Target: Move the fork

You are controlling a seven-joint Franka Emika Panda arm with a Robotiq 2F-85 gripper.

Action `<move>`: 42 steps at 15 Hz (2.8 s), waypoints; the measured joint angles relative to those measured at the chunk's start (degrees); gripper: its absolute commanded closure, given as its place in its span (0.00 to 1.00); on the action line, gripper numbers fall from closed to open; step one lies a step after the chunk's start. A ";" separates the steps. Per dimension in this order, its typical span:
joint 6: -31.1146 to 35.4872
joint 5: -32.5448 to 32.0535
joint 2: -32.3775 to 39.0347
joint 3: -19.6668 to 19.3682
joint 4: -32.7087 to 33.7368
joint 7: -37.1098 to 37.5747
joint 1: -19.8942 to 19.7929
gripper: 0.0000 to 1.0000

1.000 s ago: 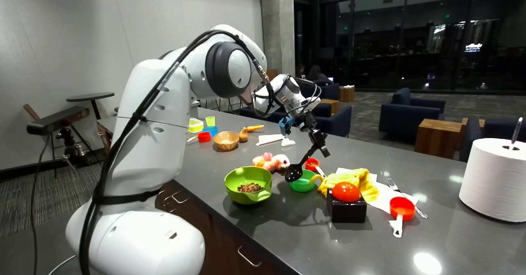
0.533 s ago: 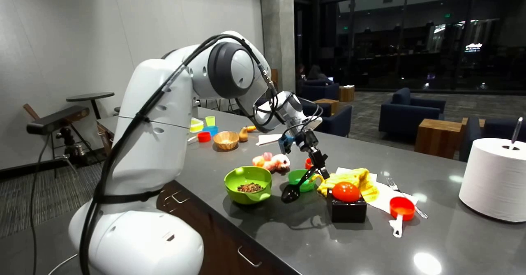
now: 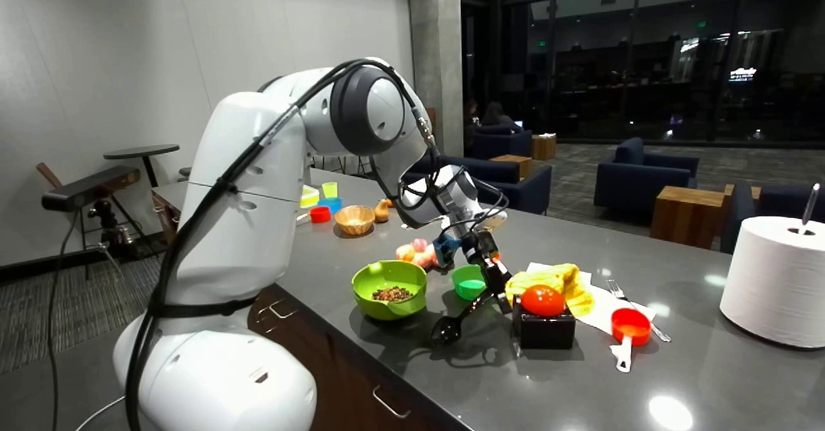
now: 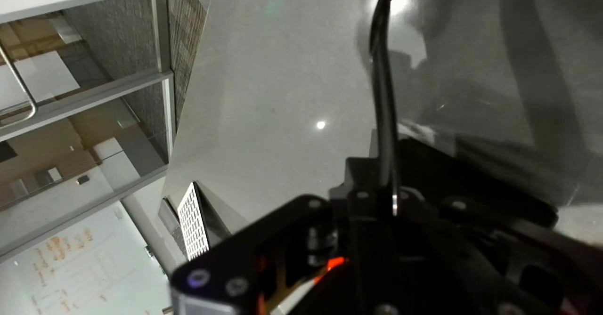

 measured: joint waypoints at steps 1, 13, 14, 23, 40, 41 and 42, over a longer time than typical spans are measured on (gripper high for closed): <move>0.78 0.73 0.00 0.10 -0.65 0.10 -0.36 1.00; 7.33 6.82 0.84 0.22 -3.15 0.10 -2.13 0.63; 7.45 6.87 0.85 0.22 -3.15 0.10 -2.13 0.57; 10.73 7.00 0.87 0.22 -3.19 0.08 -2.15 0.00; 45.55 17.14 -0.73 -0.33 -5.16 0.00 -4.40 0.00; 47.13 17.47 -0.76 -0.40 -5.20 -0.19 -4.40 0.00; 48.44 17.81 -0.80 -0.48 -5.20 -0.44 -4.40 0.00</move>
